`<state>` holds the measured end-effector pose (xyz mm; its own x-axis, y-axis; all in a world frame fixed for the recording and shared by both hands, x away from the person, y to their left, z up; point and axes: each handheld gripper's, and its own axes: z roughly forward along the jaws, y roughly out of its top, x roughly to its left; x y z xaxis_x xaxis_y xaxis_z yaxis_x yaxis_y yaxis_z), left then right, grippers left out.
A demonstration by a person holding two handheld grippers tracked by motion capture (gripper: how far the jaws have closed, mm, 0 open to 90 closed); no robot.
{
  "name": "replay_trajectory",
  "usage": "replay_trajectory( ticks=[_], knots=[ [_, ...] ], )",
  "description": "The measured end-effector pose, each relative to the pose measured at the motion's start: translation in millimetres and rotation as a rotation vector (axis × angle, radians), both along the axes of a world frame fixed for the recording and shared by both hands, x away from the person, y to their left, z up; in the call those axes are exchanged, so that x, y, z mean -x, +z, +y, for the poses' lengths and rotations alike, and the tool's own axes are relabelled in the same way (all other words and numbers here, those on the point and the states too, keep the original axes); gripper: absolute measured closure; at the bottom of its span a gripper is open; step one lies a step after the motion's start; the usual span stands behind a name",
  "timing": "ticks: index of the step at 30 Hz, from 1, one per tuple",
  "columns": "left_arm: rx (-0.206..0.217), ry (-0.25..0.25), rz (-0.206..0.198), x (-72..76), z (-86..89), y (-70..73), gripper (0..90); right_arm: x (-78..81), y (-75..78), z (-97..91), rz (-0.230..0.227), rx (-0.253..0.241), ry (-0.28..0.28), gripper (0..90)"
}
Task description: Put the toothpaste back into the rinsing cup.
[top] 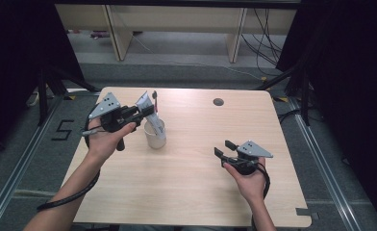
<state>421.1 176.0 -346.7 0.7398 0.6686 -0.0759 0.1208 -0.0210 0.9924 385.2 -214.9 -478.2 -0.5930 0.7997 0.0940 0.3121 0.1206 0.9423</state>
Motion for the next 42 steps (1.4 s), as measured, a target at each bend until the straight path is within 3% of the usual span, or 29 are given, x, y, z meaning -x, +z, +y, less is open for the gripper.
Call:
replay_trajectory(
  ticks=[2,3,7,13,15,20,24,26,28,30,42],
  knots=[
    [-0.007,0.005,-0.006,-1.3,0.4,2.0,76.9,-1.8,-1.0,-1.4,-0.023,0.012,0.01,44.7],
    [-0.009,0.011,-0.009,-2.4,0.5,3.9,76.9,-1.0,-1.4,-0.5,0.0,-0.003,0.016,44.7],
    [-0.019,0.022,-0.018,-5.1,1.0,7.1,76.9,-0.6,-1.9,-0.8,0.008,0.003,0.011,44.7],
    [-0.041,0.039,-0.026,-9.1,1.0,9.8,76.9,-1.0,-1.4,-1.9,-0.009,0.013,0.006,44.7],
    [-0.045,0.043,-0.023,-11.1,0.7,10.7,76.9,0.3,-1.5,-1.0,0.011,0.002,0.006,44.7],
    [-0.064,0.053,-0.025,-13.2,-0.3,11.2,76.9,-0.7,-2.8,-0.8,0.005,0.0,0.008,44.7],
    [-0.084,0.065,-0.024,-16.1,-1.3,10.2,76.9,-0.3,-2.9,-0.7,0.009,-0.003,0.006,44.7],
    [-0.104,0.073,-0.045,-19.8,-1.5,9.5,76.9,-0.3,-3.0,-1.0,0.009,0.003,0.0,44.7],
    [-0.106,0.075,-0.044,-20.7,-1.9,9.0,76.8,-1.0,-3.7,-0.5,0.005,-0.008,0.006,44.6],
    [-0.119,0.084,-0.046,-23.5,-3.0,7.5,76.9,-1.0,-2.8,-2.2,-0.003,0.021,0.003,44.6],
    [-0.156,0.105,-0.045,-31.3,-7.5,-1.5,76.8,-0.9,-3.3,-1.9,0.001,0.013,0.007,44.6]
  ],
)
